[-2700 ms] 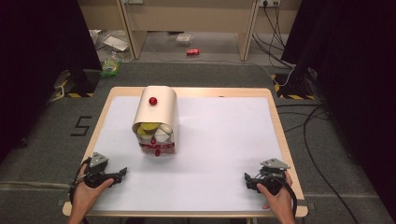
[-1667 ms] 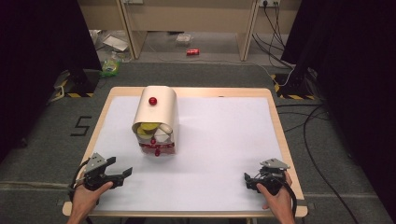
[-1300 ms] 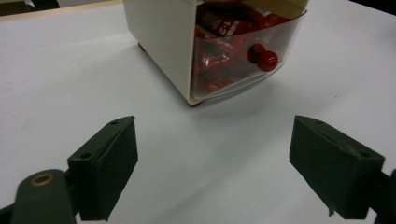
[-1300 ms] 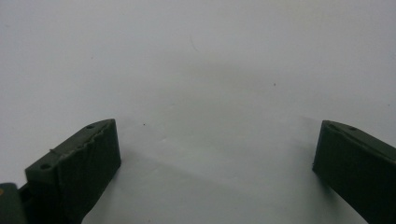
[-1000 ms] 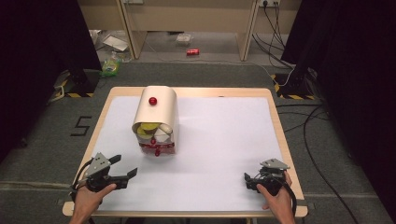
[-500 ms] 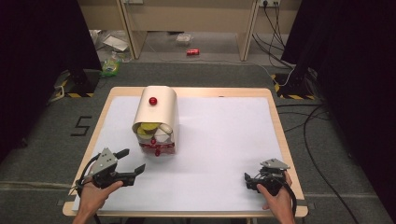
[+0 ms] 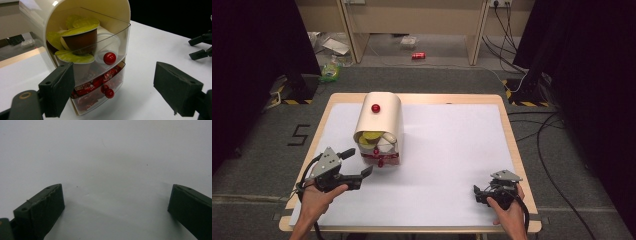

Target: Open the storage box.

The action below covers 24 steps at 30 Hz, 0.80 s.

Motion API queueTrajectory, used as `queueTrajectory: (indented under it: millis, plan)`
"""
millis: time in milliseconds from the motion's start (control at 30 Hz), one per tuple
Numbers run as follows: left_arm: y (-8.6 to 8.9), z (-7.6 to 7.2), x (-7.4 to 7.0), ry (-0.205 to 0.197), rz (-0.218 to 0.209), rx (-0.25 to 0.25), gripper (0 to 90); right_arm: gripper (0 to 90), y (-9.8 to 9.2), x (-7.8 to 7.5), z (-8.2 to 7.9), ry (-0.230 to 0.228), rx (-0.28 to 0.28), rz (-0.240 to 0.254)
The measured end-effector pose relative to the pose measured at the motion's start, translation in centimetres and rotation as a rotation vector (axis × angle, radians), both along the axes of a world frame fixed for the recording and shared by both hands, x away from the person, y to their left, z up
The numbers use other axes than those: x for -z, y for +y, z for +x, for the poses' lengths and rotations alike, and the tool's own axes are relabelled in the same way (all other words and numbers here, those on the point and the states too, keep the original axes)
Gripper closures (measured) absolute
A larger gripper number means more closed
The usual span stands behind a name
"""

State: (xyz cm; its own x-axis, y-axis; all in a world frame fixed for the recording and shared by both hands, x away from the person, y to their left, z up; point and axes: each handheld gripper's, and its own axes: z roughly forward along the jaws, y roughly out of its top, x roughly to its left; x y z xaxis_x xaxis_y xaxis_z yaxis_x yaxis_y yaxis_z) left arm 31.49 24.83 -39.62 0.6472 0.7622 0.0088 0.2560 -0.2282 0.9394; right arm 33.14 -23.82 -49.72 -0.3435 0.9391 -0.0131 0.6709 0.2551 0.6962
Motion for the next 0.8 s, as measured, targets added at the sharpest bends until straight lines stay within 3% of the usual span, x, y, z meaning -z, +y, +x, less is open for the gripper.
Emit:
queueTrajectory:
  millis: [167,300,400,800]
  plan:
    - [-0.6,0.2,-0.3,-0.005,0.017,0.012,17.1,0.7,0.0,0.0,0.0,0.002,0.004,0.003]
    - [-1.1,0.1,-1.0,-0.032,0.014,0.021,17.4,0.7,0.0,0.0,0.0,0.002,0.004,0.003]
    - [-1.5,0.3,-1.5,-0.042,0.034,0.026,17.4,0.7,0.0,0.0,0.0,0.002,0.004,0.003]
    - [-2.2,2.2,-1.6,-0.035,0.064,0.017,16.6,0.7,0.0,0.0,0.0,-0.001,0.0,0.001]
